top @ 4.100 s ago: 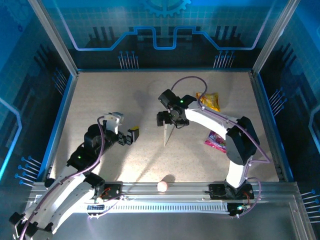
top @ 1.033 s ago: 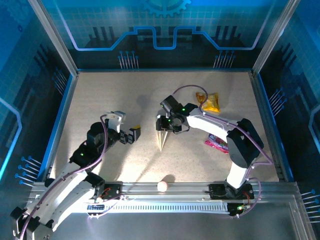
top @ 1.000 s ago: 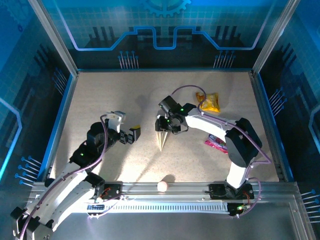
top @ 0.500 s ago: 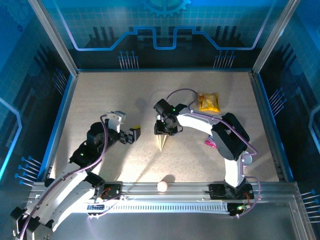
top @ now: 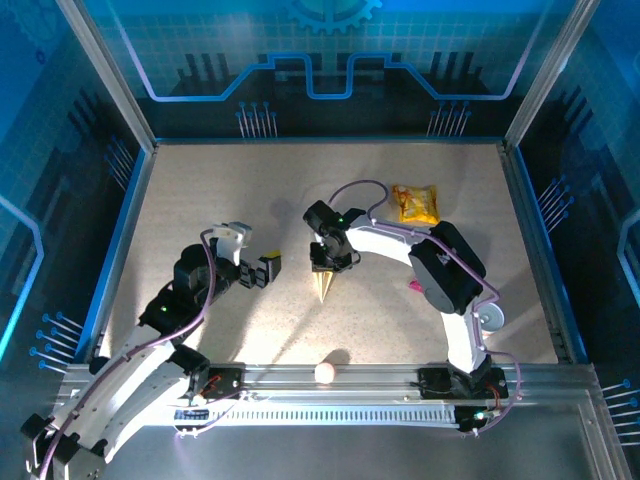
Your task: Fold a paper plane with a square sheet of paper (fold left side to right side)
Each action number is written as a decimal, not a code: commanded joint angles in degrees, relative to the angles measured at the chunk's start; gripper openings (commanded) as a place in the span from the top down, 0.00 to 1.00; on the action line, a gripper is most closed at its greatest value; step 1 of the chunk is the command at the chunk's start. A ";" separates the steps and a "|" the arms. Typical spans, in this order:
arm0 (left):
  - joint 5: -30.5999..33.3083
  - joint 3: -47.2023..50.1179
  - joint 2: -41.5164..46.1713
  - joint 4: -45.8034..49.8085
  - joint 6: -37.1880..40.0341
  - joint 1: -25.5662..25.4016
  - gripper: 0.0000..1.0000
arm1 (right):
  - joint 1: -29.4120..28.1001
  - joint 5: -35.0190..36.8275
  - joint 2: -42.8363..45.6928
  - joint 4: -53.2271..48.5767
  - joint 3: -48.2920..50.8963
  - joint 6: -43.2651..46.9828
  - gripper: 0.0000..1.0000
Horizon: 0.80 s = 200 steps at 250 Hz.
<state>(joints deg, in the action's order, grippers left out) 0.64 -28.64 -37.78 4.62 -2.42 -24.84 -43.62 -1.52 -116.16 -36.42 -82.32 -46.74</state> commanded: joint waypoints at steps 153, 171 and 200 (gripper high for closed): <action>-0.34 0.02 -0.43 -0.57 0.70 0.41 0.00 | 4.15 4.58 -2.71 -12.97 -11.85 2.14 1.00; -0.53 -0.09 -0.47 -0.67 0.61 0.40 0.00 | 5.67 4.63 -3.77 -13.87 -13.65 2.31 1.00; -0.64 -0.09 -0.54 -0.66 0.61 0.41 0.00 | 7.60 4.91 -6.26 -15.54 -17.23 3.13 1.00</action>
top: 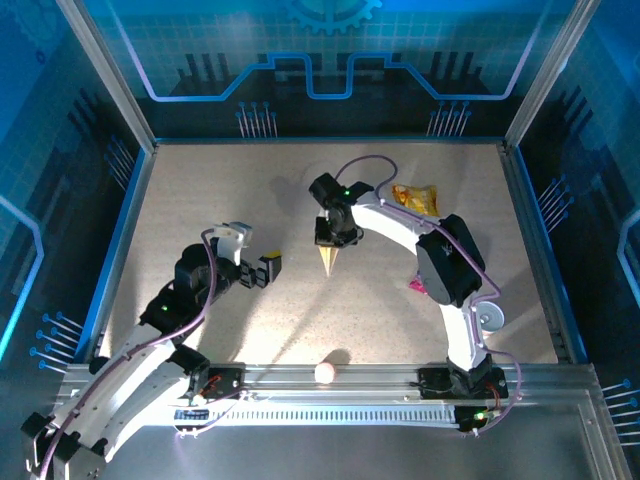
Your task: Fold a paper plane with a square sheet of paper (fold left side to right side)
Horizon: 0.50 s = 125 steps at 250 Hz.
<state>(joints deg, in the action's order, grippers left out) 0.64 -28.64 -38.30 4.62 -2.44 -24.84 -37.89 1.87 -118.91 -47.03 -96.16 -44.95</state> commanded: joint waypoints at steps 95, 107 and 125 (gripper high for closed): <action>-0.66 -0.27 0.28 -0.22 0.72 0.41 0.00 | 4.93 1.21 -11.07 -7.99 -10.45 3.20 1.00; -0.73 -0.21 0.25 -0.31 0.75 0.40 0.00 | 5.02 1.28 -11.55 -7.82 -10.45 3.25 1.00; -0.82 -0.26 0.22 -0.29 0.75 0.41 0.00 | 5.02 1.38 -12.13 -7.66 -10.15 2.85 1.00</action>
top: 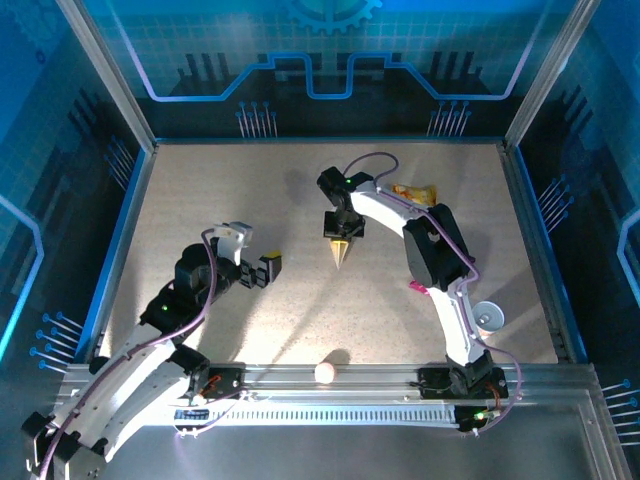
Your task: Fold a paper plane with a square sheet of paper (fold left side to right side)
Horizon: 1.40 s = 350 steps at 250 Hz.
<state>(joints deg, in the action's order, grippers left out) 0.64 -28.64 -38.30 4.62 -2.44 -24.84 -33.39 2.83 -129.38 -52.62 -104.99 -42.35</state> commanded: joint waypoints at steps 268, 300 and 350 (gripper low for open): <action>-0.64 -0.29 -0.13 -0.49 0.84 0.43 0.00 | -0.96 3.81 6.78 0.80 6.01 -1.86 0.61; -0.73 -0.34 -0.26 -0.58 0.77 0.41 0.00 | -1.20 3.81 8.84 1.28 7.71 -2.34 0.61; -0.72 -0.36 -0.21 -0.53 0.73 0.42 0.00 | -2.07 3.90 13.12 1.54 11.03 -2.34 0.57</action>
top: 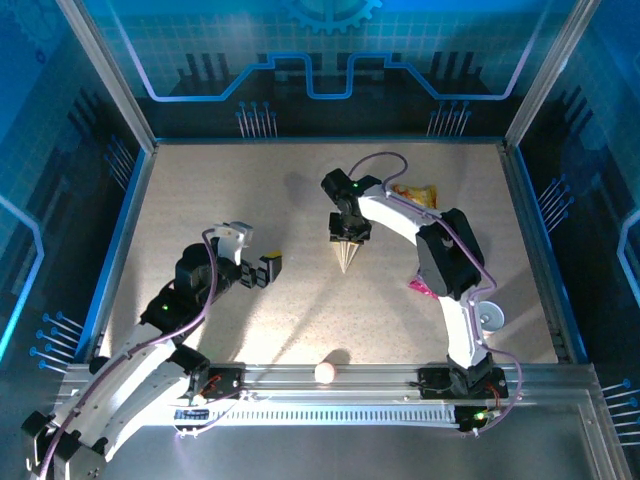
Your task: Fold a paper plane with a square sheet of paper (fold left side to right side)
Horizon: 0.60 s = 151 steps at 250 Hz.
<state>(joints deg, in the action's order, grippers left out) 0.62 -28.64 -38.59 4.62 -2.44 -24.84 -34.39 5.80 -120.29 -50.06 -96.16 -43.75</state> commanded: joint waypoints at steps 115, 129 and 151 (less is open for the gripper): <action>-0.44 0.83 0.47 -1.90 -0.34 0.23 0.00 | -2.73 16.13 39.43 -1.35 25.10 0.72 0.11; -0.04 0.96 0.51 -1.82 -0.40 0.41 0.00 | -2.02 17.91 44.27 -0.66 28.08 1.27 0.02; 1.35 0.63 0.61 -0.89 -0.74 0.52 0.00 | 0.53 18.44 50.85 0.00 31.88 3.17 0.01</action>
<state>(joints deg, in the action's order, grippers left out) 0.69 -28.64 -38.57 4.29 -2.66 -24.84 -36.38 19.20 -76.16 -50.22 -69.12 -42.37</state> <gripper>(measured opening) 0.994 0.989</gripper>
